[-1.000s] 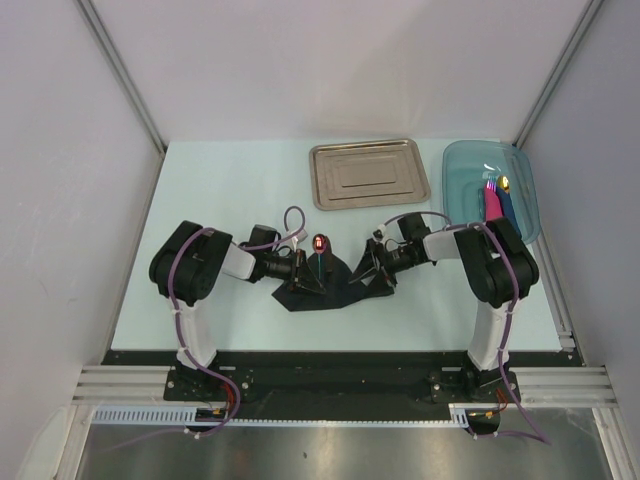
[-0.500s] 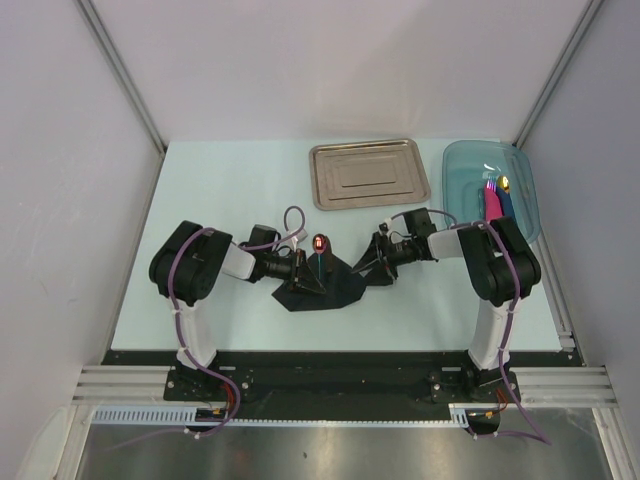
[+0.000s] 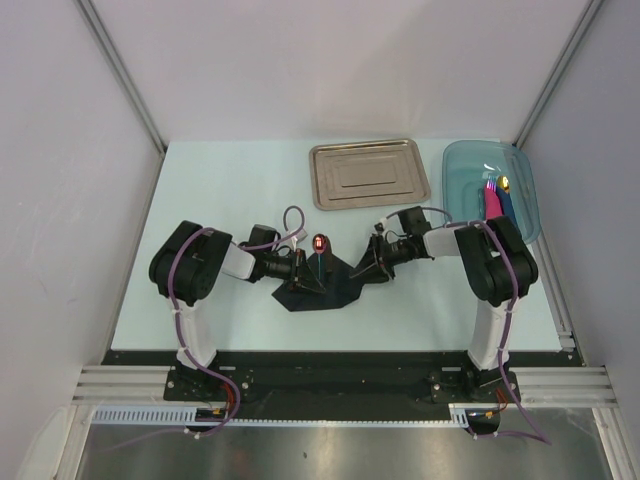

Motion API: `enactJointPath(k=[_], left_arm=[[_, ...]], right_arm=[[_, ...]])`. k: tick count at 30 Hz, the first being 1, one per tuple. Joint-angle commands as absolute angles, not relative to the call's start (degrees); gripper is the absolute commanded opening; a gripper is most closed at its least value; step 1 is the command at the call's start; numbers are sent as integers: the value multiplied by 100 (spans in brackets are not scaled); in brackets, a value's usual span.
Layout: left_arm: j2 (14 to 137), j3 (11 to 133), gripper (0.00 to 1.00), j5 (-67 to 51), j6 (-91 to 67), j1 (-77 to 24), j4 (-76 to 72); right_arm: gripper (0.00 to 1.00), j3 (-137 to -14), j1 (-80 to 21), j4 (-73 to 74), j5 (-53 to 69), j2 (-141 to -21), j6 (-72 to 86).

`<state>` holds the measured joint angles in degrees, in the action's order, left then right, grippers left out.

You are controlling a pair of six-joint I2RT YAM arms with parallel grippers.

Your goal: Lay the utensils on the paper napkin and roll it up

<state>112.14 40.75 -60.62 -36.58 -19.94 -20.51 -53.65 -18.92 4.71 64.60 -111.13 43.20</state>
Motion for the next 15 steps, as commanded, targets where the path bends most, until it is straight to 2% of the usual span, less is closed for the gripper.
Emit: enactJointPath(k=[1,6,15], left_arm=[[11259,4227,17,-5757,-3621,-1898,-2250],[11215,4227,16,-5739,-3612,-1898,-2215],[11215,4359,14,-5713,-3542,-1898,-2048]], right_arm=[[29,-5914,-2100,905,6425,-11346,3903],[13,-6240,-2206,1045,6381,-11479,3788],[5,-6486,-2566,590,6223,-11645,4226]])
